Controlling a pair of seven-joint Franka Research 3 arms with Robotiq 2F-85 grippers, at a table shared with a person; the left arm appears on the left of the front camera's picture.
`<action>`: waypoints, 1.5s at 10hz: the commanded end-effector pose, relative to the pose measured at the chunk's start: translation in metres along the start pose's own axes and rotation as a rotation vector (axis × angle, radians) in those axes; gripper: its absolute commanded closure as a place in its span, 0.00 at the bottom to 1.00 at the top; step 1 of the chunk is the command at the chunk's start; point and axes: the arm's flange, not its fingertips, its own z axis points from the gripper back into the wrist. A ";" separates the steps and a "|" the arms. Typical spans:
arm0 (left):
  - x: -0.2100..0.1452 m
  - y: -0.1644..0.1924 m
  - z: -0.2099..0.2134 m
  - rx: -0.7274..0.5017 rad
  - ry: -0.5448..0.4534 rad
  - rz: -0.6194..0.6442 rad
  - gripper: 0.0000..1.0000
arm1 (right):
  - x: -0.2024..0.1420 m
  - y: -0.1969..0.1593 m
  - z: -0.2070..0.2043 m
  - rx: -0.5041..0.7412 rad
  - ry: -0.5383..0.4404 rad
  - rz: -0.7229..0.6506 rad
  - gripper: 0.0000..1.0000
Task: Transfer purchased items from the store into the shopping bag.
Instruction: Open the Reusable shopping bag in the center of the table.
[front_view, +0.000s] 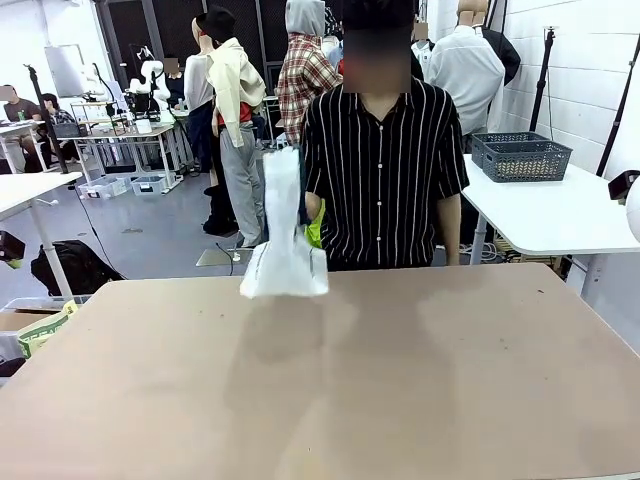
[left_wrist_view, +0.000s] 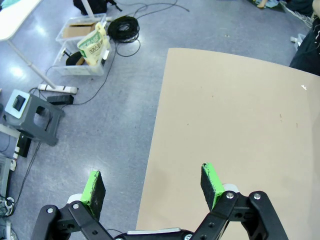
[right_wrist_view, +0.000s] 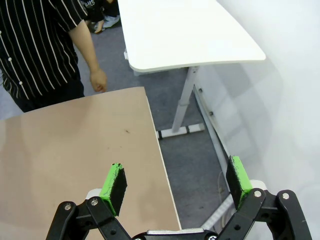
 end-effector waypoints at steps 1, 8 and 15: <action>-0.001 0.001 0.000 0.009 0.005 -0.017 0.00 | -0.001 0.000 0.000 -0.001 0.005 0.015 0.00; -0.001 0.001 0.000 0.009 0.005 -0.017 0.00 | -0.001 0.000 0.000 -0.001 0.005 0.015 0.00; 0.000 0.000 0.000 0.000 0.000 0.000 0.00 | 0.000 0.000 0.000 0.000 0.000 0.000 0.00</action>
